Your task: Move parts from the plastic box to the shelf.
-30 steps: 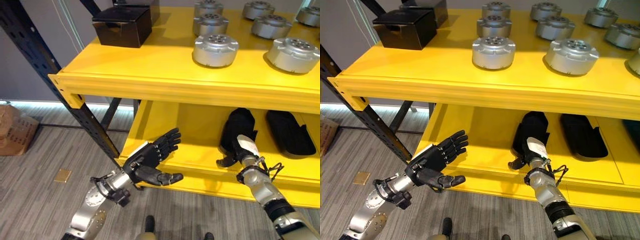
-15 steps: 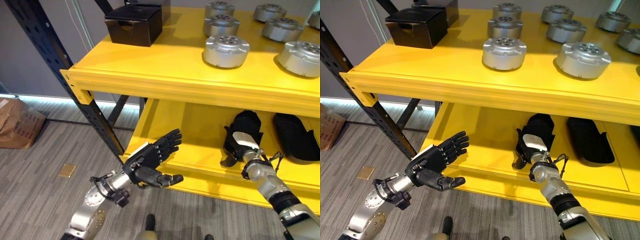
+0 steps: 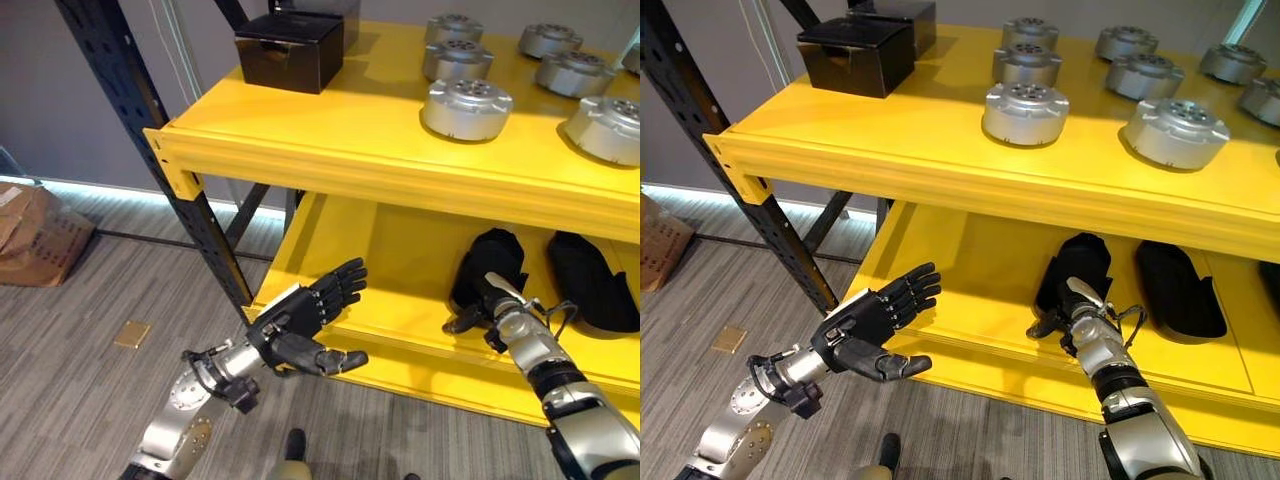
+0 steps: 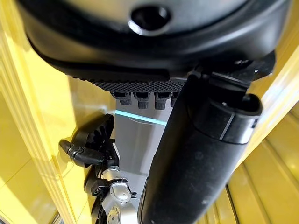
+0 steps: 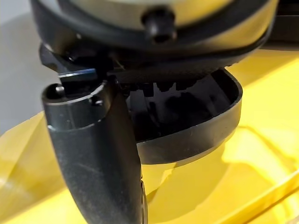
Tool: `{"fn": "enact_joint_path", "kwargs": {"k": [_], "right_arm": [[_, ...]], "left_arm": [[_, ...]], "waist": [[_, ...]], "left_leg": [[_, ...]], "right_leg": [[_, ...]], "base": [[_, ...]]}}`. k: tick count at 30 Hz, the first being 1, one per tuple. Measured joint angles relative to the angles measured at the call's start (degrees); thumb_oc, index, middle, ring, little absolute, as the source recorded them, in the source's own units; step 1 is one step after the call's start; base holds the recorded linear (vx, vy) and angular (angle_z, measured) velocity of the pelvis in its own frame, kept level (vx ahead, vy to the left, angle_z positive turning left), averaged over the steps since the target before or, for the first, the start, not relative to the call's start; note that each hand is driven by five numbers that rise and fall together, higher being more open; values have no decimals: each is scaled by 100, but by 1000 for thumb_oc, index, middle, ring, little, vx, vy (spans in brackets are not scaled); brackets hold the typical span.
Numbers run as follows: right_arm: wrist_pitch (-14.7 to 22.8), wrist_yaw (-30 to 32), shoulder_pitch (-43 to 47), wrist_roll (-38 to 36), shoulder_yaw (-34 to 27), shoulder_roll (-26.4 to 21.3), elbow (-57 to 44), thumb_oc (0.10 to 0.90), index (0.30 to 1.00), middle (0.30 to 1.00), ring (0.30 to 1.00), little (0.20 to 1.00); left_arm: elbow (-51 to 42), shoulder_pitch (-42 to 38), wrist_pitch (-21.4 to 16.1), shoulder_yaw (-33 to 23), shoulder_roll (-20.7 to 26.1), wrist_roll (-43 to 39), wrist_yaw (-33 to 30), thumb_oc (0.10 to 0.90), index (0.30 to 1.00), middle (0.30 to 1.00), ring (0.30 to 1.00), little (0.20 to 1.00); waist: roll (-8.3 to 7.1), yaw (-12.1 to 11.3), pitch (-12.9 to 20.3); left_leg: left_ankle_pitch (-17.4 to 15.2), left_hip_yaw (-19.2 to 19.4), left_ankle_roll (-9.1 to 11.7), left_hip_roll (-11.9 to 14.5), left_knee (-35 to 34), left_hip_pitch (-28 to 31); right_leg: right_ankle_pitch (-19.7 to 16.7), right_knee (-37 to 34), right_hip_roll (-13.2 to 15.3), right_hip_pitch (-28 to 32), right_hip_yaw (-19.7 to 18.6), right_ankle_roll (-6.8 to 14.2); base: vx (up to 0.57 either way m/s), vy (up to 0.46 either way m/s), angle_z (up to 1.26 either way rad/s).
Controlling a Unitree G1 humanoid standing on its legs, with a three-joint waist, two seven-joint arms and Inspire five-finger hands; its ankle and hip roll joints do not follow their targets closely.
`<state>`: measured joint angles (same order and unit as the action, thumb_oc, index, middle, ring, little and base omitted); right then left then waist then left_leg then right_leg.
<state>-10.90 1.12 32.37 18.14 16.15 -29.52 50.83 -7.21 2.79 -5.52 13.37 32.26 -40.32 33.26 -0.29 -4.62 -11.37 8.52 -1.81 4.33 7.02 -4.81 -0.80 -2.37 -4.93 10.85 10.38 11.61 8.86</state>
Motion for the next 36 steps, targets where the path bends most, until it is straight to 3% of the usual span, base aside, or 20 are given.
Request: {"fn": "enact_joint_path", "kwargs": {"k": [6, 20, 27, 36], "right_arm": [[93, 199, -37, -78, 23, 59, 17, 900, 1000, 1000, 1000, 1000], [367, 43, 36, 788, 672, -42, -376, 900, 1000, 1000, 1000, 1000], [477, -246, 177, 1228, 963, -124, -284, 900, 1000, 1000, 1000, 1000], [601, -379, 243, 1203, 1003, -37, 38, 900, 1000, 1000, 1000, 1000]], "left_arm": [[2, 1, 36, 45, 0, 0, -6, 900, 1000, 1000, 1000, 1000], [14, 5, 36, 54, -8, 0, 116, 900, 1000, 1000, 1000, 1000], [18, 7, 52, 54, -17, 2, 136, 900, 1000, 1000, 1000, 1000], [27, 7, 72, 52, -17, 2, 260, 900, 1000, 1000, 1000, 1000]], "waist": [[30, 37, 20], [93, 76, 75], [86, -76, 105], [23, -205, 195]], "left_leg": [[8, 2, -11, 0, 0, 3], [9, -7, -12, 4, 1, 1], [10, -15, -12, 6, 1, -4], [9, -64, -11, 0, 1, -24]], "right_leg": [[-9, 2, 0, 1, -4, -4], [-10, 1, -9, 3, 2, -4], [-9, 1, -13, 4, 11, -3], [2, 1, -17, 13, 54, -4]], "base": [[0, 0, 0], [0, 0, 0], [0, 0, 0], [0, -1, 2]]}}
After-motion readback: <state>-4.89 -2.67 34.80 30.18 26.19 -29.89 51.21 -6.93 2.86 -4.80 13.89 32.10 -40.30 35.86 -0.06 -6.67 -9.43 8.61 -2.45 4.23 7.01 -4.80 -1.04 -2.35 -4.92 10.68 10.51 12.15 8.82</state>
